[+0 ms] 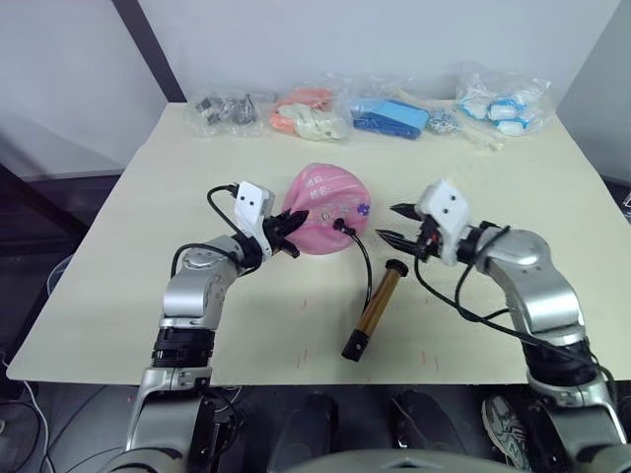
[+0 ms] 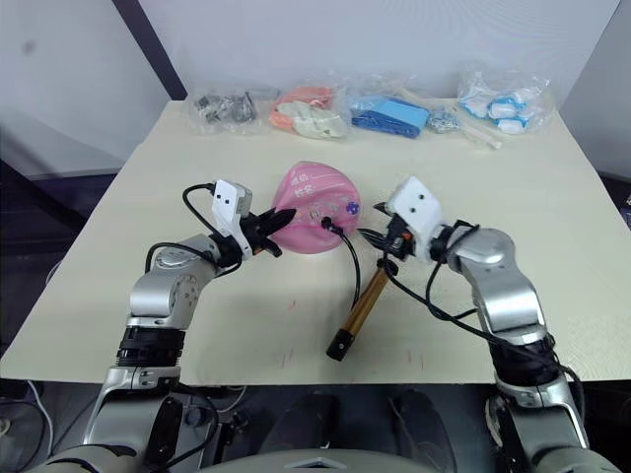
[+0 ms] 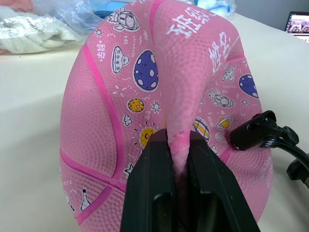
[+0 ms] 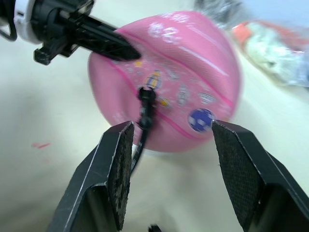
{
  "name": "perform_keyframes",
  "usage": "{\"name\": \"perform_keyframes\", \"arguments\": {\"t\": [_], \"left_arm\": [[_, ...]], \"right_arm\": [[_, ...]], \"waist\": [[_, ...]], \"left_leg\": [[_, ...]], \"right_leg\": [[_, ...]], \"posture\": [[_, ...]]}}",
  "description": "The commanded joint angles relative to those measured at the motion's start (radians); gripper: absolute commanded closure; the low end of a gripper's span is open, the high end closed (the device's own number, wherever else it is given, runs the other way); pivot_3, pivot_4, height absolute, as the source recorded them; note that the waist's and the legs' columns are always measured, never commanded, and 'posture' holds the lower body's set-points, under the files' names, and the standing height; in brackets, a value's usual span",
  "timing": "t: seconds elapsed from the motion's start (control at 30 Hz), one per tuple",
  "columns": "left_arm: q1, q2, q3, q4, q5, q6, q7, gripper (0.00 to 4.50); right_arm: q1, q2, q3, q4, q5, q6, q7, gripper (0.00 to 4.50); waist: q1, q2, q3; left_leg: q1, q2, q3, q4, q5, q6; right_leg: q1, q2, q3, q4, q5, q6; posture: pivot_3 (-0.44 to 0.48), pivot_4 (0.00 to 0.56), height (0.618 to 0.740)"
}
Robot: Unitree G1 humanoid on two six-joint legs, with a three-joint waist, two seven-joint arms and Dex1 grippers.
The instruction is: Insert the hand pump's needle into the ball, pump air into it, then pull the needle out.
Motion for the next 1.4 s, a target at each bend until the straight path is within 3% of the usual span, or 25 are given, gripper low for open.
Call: {"name": "perform_keyframes", "arguments": {"t": [0.03, 0.1, 0.17, 0.4, 0.77, 0.9, 1.1, 1.4], "left_arm": [[-0.002, 0.004, -0.025, 0.031, 0.017, 0.014, -0.004, 4.5], [-0.004, 0.006, -0.025, 0.031, 0.017, 0.014, -0.006, 4.5], [-0.01, 0.01, -0.025, 0.034, 0.017, 0.015, -0.009, 4.5], [-0.025, 0.021, -0.029, 0.042, 0.019, 0.012, -0.019, 4.5], [-0.037, 0.037, -0.027, 0.048, 0.021, -0.008, -0.033, 4.5], [-0.043, 0.031, -0.008, 0.044, 0.002, -0.024, -0.041, 3.02], [-0.04, 0.042, 0.025, 0.009, -0.051, -0.021, -0.075, 0.03], [-0.003, 0.09, 0.083, -0.109, -0.159, -0.002, -0.162, 0.03]], "right_arm": [[0.073, -0.028, -0.117, -0.1, 0.133, -0.037, 0.023, 1.33], [0.12, -0.053, -0.16, -0.13, 0.19, -0.029, 0.04, 0.4], [0.177, -0.082, -0.211, -0.153, 0.244, -0.05, 0.063, 0.04], [0.328, -0.175, -0.356, -0.152, 0.414, -0.133, 0.167, 0.04], [0.451, -0.238, -0.441, -0.073, 0.414, -0.338, 0.196, 0.04], [0.458, -0.24, -0.419, -0.067, 0.432, -0.363, 0.191, 0.0], [0.473, -0.243, -0.411, -0.067, 0.482, -0.363, 0.204, 0.0], [0.476, -0.248, -0.409, -0.046, 0.531, -0.369, 0.226, 0.0]], "waist": [[0.001, -0.001, 0.001], [0.001, -0.001, 0.002], [-0.001, 0.0, 0.002], [0.002, -0.002, 0.005], [0.002, -0.004, 0.008], [0.001, -0.004, 0.01], [-0.001, -0.007, 0.018], [-0.003, -0.008, 0.023]], "left_leg": [[0.0, 0.0, -0.001, 0.001, 0.0, 0.0], [0.0, 0.0, -0.001, 0.001, -0.001, 0.001], [0.001, 0.0, -0.001, 0.001, -0.001, 0.002], [0.001, 0.0, -0.001, 0.003, -0.002, 0.003], [0.002, 0.001, 0.0, 0.003, -0.002, 0.003], [0.002, 0.001, 0.0, 0.003, -0.002, 0.003], [0.001, 0.002, 0.0, 0.003, 0.0, 0.0], [0.001, 0.002, 0.001, 0.003, 0.0, 0.0]], "right_leg": [[0.001, 0.0, -0.001, 0.0, 0.0, 0.0], [0.001, 0.0, -0.001, 0.0, 0.0, 0.0], [0.002, 0.0, -0.001, 0.0, 0.0, 0.0], [0.005, 0.0, -0.002, -0.001, 0.0, 0.0], [0.005, 0.001, -0.002, -0.001, 0.0, 0.0], [0.005, 0.001, -0.001, -0.001, 0.0, 0.0], [0.005, 0.001, -0.001, -0.001, 0.0, 0.0], [0.005, 0.001, 0.0, -0.001, 0.0, 0.0]], "posture": [[0.0, 0.15, 0.74], [0.0, 0.15, 0.74], [0.0, 0.15, 0.74], [0.0, 0.15, 0.74], [0.0, 0.15, 0.74], [0.0, 0.15, 0.74], [0.0, 0.15, 0.74], [0.0, 0.15, 0.74]]}}
